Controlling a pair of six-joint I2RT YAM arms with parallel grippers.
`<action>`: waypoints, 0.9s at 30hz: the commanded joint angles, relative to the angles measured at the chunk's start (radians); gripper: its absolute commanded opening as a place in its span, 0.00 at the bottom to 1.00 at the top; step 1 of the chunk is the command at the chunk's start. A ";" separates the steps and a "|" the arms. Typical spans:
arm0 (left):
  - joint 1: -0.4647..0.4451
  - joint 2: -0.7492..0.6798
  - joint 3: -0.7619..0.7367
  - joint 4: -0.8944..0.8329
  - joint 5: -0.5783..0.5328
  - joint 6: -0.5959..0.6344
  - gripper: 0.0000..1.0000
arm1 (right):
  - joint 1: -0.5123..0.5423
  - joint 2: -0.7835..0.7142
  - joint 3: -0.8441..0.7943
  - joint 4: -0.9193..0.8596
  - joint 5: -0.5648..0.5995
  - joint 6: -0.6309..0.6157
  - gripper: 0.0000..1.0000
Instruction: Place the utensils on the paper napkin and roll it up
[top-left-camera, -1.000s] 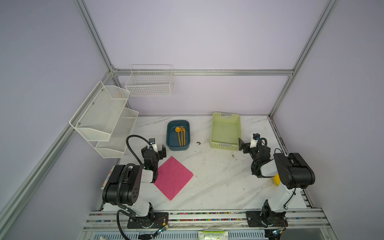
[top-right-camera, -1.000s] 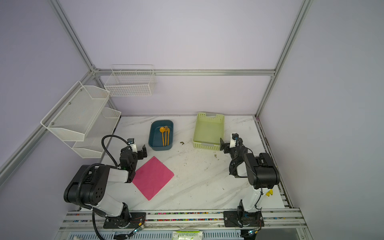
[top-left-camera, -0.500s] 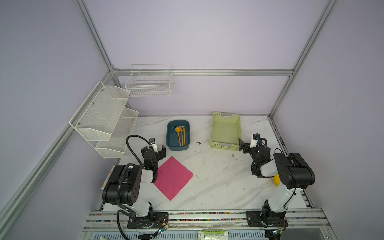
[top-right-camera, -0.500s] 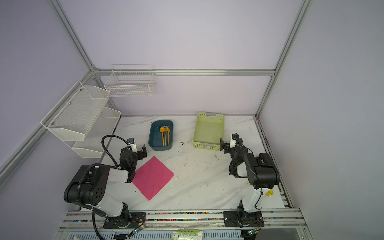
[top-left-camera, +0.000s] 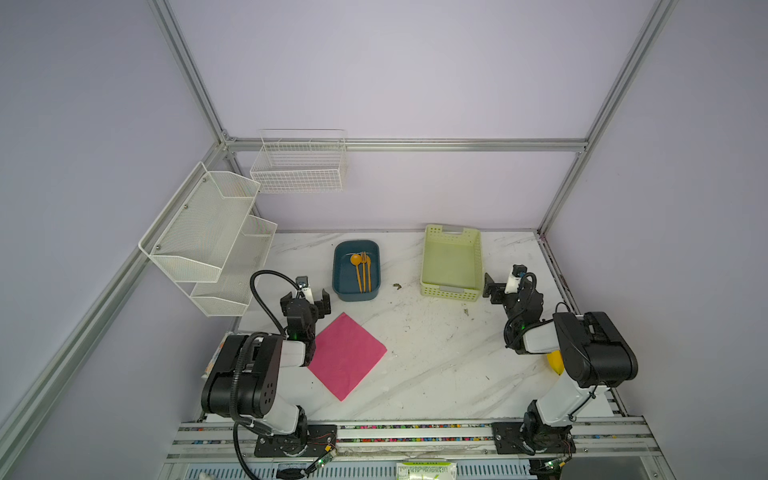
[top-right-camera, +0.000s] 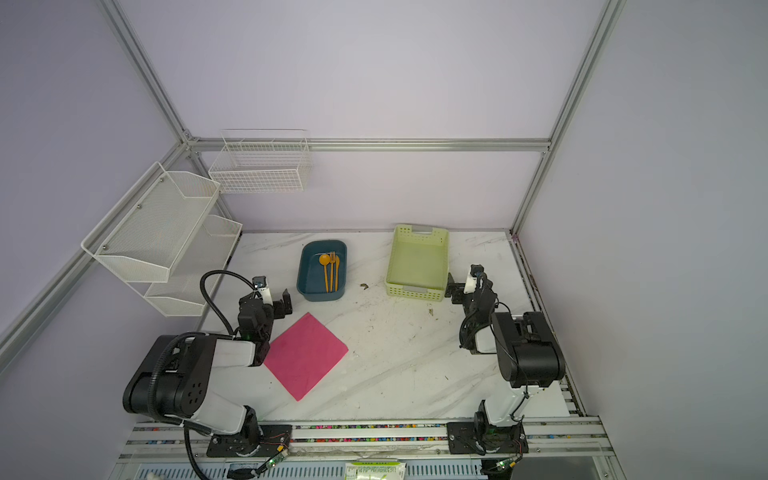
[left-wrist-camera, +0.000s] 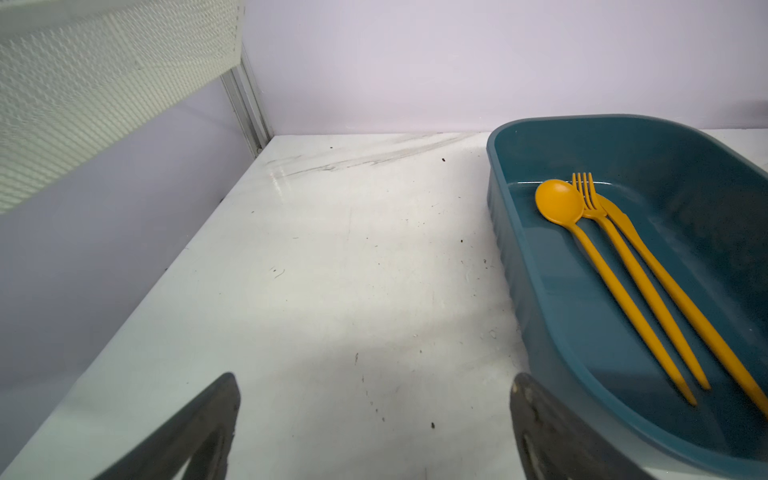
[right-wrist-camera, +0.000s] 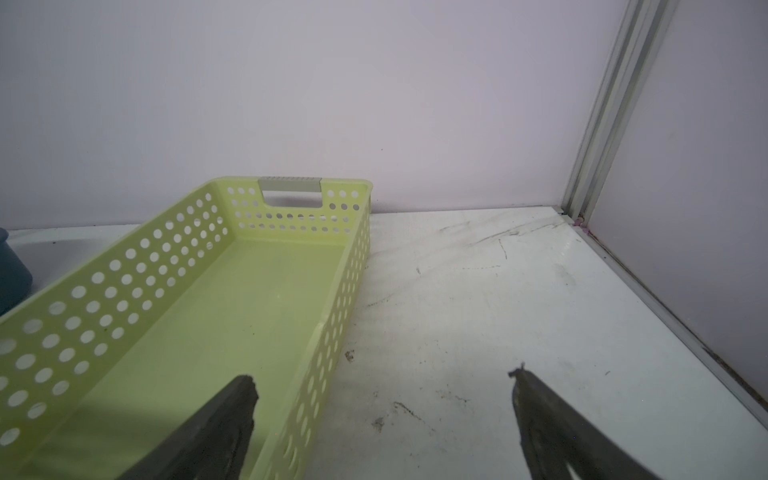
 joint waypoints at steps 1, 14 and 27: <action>-0.002 -0.129 0.054 -0.120 -0.037 0.005 1.00 | -0.004 -0.102 0.098 -0.198 0.049 0.025 0.97; -0.018 -0.346 0.347 -0.810 0.067 -0.201 1.00 | 0.000 -0.071 0.478 -0.845 -0.102 0.225 0.65; -0.058 -0.373 0.488 -1.239 0.275 -0.304 0.97 | 0.000 0.175 0.713 -1.103 -0.220 0.231 0.35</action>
